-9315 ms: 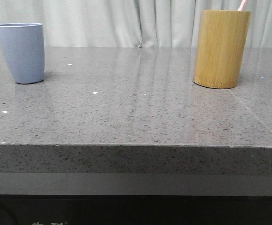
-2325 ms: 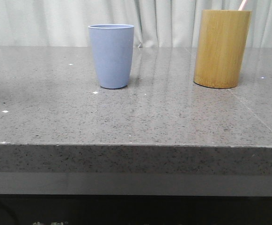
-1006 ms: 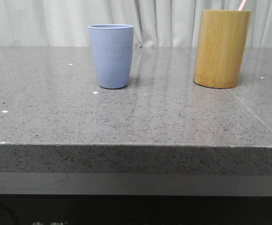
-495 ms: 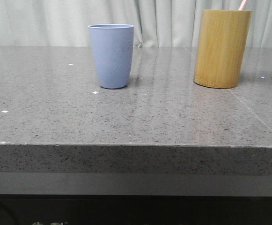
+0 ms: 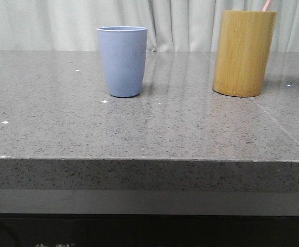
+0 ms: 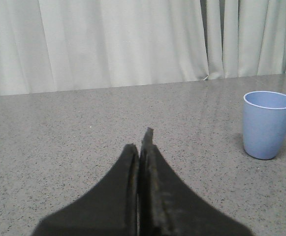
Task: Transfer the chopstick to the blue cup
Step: 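Reach the right gripper into the wooden cup and grasp the pink stick, then lift the pink stick up out of the wooden cup with the right gripper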
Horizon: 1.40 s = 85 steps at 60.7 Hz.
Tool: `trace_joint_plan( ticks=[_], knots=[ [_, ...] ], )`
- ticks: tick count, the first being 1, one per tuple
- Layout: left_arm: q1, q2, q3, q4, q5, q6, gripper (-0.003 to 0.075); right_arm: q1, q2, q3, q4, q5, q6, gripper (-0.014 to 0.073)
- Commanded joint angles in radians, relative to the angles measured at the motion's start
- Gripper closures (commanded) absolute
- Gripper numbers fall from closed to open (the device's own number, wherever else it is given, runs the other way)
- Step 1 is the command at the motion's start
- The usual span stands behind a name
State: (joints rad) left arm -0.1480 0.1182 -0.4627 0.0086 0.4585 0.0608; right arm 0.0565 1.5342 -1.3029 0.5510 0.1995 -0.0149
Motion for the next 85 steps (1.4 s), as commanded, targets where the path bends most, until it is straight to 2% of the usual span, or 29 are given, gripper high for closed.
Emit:
trace_joint_plan(
  ticks=[1, 15, 23, 33, 48, 63, 85],
  knots=[
    [0.001, 0.013, -0.024, -0.009, -0.084, -0.008, 0.0739, 0.001, -0.042, -0.041, 0.010, -0.055, -0.006, 0.0086],
    [0.001, 0.013, -0.024, -0.009, -0.084, -0.008, 0.0739, 0.001, -0.042, -0.041, 0.010, -0.054, -0.006, 0.0406],
    [0.001, 0.013, -0.024, -0.009, -0.084, -0.008, 0.0739, 0.001, -0.042, -0.041, 0.010, -0.054, -0.006, 0.0485],
    [0.001, 0.013, -0.024, -0.009, -0.084, -0.008, 0.0739, 0.002, -0.042, -0.041, 0.010, -0.052, -0.006, 0.0522],
    [0.001, 0.013, -0.024, -0.009, -0.084, -0.008, 0.0739, 0.002, -0.045, -0.041, 0.010, -0.053, -0.006, 0.0629],
    [0.001, 0.013, -0.024, -0.009, -0.084, -0.008, 0.0739, 0.002, -0.047, -0.041, 0.004, -0.061, -0.007, 0.0631],
    [0.001, 0.013, -0.022, -0.009, -0.084, -0.008, 0.0739, 0.029, -0.119, -0.041, -0.108, -0.115, -0.007, 0.0631]
  ],
)
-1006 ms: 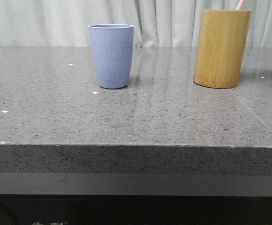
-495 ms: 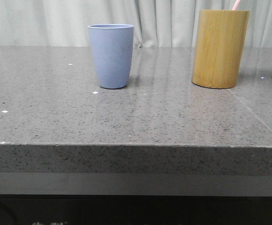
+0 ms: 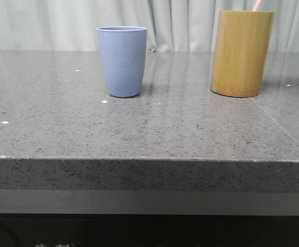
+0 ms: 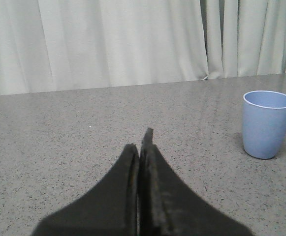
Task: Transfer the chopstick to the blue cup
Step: 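Lift the pink stick up out of the wooden cup with the right gripper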
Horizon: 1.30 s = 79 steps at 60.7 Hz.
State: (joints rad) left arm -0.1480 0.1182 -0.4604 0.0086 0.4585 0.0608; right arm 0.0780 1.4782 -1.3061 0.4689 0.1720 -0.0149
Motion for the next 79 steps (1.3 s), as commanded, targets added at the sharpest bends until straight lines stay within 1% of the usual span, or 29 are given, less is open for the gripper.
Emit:
trace_joint_plan(
  ticks=[1, 20, 39, 49, 60, 66, 75, 79],
  knots=[
    [0.001, 0.013, -0.025, -0.009, -0.084, -0.008, 0.0739, 0.008, -0.066, -0.038, -0.034, -0.087, -0.007, 0.0631],
    [0.001, 0.013, -0.025, -0.009, -0.084, -0.008, 0.0739, 0.030, -0.148, -0.038, -0.187, -0.113, -0.007, 0.0631],
    [0.001, 0.013, -0.025, -0.009, -0.084, -0.008, 0.0739, 0.030, -0.271, -0.038, -0.188, -0.172, -0.007, 0.0631],
    [0.001, 0.013, -0.025, -0.009, -0.084, -0.008, 0.0739, 0.030, -0.336, -0.038, -0.214, -0.227, -0.007, 0.0631],
    [0.001, 0.013, -0.007, -0.009, -0.088, -0.008, 0.0739, 0.034, -0.372, -0.040, -0.221, -0.229, -0.007, 0.0631],
    [0.001, 0.013, 0.006, -0.009, -0.088, -0.008, 0.0739, 0.087, -0.363, -0.070, -0.253, -0.229, -0.007, 0.0631],
    [0.001, 0.013, 0.011, -0.002, -0.099, -0.008, 0.0739, 0.236, -0.304, -0.167, -0.372, -0.227, -0.007, 0.0631],
    [0.001, 0.013, 0.011, -0.002, -0.115, -0.008, 0.0739, 0.307, -0.257, -0.223, -0.403, -0.211, -0.007, 0.0631]
  ],
)
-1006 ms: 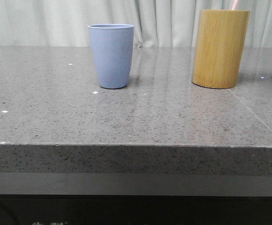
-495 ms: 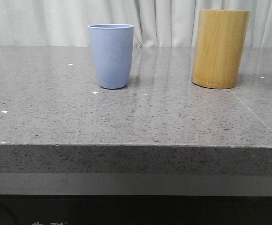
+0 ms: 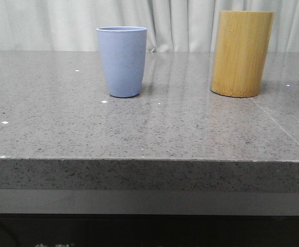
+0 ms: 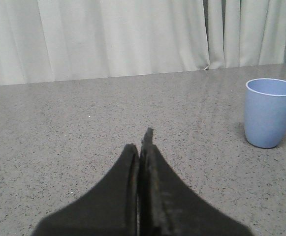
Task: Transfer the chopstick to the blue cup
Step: 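Lift the pink stick up out of the wooden cup with the right gripper, then move the pink stick over the blue cup, lower it in, open right gripper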
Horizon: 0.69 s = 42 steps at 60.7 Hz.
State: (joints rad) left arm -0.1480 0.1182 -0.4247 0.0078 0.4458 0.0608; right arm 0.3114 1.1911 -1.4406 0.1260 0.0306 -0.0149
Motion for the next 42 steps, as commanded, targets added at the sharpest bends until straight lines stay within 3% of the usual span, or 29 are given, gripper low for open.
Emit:
trace_joint_plan(
  ticks=[1, 17, 42],
  knots=[
    [0.001, 0.013, -0.025, -0.001, -0.104, -0.008, 0.0739, 0.087, 0.040, -0.100, -0.064, -0.065, -0.007, 0.0631],
    [0.001, 0.013, -0.025, -0.001, -0.132, -0.008, 0.0739, 0.276, 0.301, -0.292, -0.112, 0.035, -0.007, 0.0631],
    [0.001, 0.013, -0.025, -0.001, -0.132, -0.008, 0.0739, 0.308, 0.449, -0.304, -0.112, 0.091, -0.007, 0.0631]
  ],
)
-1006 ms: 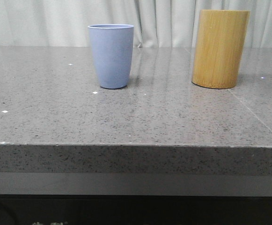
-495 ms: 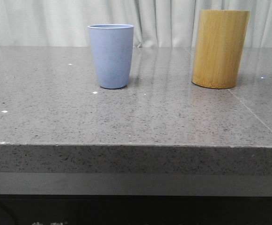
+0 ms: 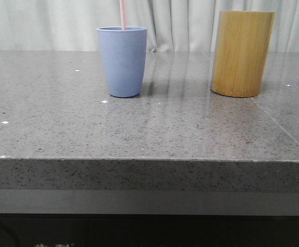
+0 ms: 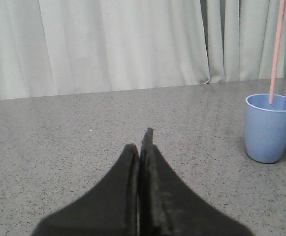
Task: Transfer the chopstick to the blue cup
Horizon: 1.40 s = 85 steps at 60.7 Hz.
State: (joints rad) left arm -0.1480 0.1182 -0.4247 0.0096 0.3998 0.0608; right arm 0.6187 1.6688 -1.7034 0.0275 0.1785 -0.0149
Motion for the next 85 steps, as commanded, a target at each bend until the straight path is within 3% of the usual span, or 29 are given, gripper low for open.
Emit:
trace_joint_plan(
  ticks=[1, 33, 53, 76, 85],
  knots=[
    [0.001, 0.013, -0.025, -0.003, -0.086, -0.008, 0.0739, 0.001, -0.025, -0.041, -0.013, -0.054, -0.007, 0.0631],
    [0.001, 0.013, -0.025, 0.008, -0.086, -0.008, 0.0739, 0.001, 0.053, -0.034, 0.023, 0.007, -0.007, 0.0622],
    [0.001, 0.013, -0.025, 0.012, -0.086, -0.008, 0.0739, 0.001, 0.053, -0.034, 0.023, 0.051, -0.007, 0.0379],
    [0.001, 0.013, -0.025, 0.016, -0.086, -0.008, 0.0739, 0.001, 0.048, -0.038, 0.023, 0.035, -0.007, 0.0281],
    [0.001, 0.013, -0.025, 0.016, -0.086, -0.008, 0.0739, -0.001, 0.003, -0.039, 0.023, 0.036, -0.007, 0.0297]
  ],
)
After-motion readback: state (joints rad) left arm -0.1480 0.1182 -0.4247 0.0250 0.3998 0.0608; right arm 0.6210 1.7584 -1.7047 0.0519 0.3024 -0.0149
